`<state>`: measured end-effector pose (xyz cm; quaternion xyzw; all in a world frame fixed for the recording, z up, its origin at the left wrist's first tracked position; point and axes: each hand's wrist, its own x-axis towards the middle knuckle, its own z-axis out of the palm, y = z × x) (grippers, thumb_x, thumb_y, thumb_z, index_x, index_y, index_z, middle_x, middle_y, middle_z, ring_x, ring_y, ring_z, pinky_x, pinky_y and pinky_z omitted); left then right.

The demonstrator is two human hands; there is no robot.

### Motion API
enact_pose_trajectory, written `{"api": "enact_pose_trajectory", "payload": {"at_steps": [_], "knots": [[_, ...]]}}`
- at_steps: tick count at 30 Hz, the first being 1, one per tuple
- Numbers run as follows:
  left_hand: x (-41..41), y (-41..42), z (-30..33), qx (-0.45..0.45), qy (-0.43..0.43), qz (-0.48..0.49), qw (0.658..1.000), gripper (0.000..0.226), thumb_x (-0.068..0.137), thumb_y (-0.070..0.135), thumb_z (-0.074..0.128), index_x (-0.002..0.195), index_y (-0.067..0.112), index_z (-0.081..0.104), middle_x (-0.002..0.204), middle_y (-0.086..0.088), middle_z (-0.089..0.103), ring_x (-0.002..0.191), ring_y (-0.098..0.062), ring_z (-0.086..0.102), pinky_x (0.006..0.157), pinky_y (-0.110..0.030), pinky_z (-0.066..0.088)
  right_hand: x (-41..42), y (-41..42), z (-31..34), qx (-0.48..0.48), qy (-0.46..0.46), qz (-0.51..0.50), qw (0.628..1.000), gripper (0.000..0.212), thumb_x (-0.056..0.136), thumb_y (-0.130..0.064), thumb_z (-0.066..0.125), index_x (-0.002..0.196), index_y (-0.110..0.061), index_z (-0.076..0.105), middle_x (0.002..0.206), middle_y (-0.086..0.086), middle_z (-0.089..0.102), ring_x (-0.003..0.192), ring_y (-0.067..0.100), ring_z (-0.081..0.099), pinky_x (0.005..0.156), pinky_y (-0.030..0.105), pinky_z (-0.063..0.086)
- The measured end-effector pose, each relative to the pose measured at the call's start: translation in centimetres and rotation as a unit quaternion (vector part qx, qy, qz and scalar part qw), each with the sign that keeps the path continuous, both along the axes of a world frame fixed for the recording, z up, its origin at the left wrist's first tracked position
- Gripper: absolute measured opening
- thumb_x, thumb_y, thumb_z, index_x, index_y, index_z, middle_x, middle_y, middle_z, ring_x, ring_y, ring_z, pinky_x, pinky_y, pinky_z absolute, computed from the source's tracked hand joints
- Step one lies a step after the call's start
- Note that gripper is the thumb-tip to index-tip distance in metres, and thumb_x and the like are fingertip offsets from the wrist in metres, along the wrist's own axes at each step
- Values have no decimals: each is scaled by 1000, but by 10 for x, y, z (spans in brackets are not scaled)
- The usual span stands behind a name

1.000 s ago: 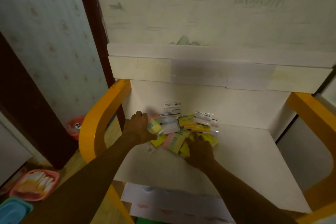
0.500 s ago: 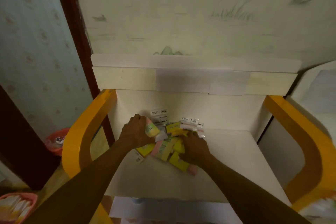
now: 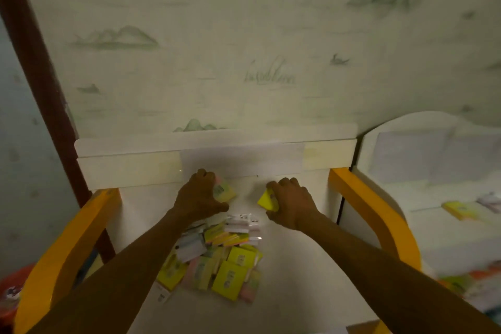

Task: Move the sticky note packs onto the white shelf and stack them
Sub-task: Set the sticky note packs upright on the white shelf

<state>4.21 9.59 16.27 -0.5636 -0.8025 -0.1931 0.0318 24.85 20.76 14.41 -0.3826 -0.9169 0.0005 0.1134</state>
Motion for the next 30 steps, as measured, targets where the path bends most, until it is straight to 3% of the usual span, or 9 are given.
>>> {"api": "enact_pose_trajectory", "payload": {"at_steps": [15, 19, 30], "knots": [[219, 130, 55, 56, 20, -131, 990, 83, 67, 49, 78, 132, 13, 43, 126, -5, 45, 114, -21, 47, 87, -33, 44, 259, 81, 54, 82, 19, -148, 985, 58, 88, -55, 52, 135, -22, 43, 131, 11, 47, 118, 31, 42, 91, 41, 42], [291, 161, 59, 64, 14, -159, 985, 81, 65, 49, 81, 128, 13, 45, 121, -6, 45, 112, -23, 48, 83, -34, 43, 346, 101, 60, 84, 20, -189, 978, 56, 90, -52, 53, 136, -22, 44, 131, 12, 46, 120, 31, 41, 93, 41, 41], [452, 250, 49, 17, 19, -196, 980, 84, 70, 47, 77, 136, 12, 38, 131, -7, 42, 120, -23, 44, 94, -36, 43, 535, 149, 50, 44, 48, -284, 957, 61, 83, -51, 64, 136, -25, 46, 129, 9, 49, 120, 30, 43, 93, 41, 41]]}}
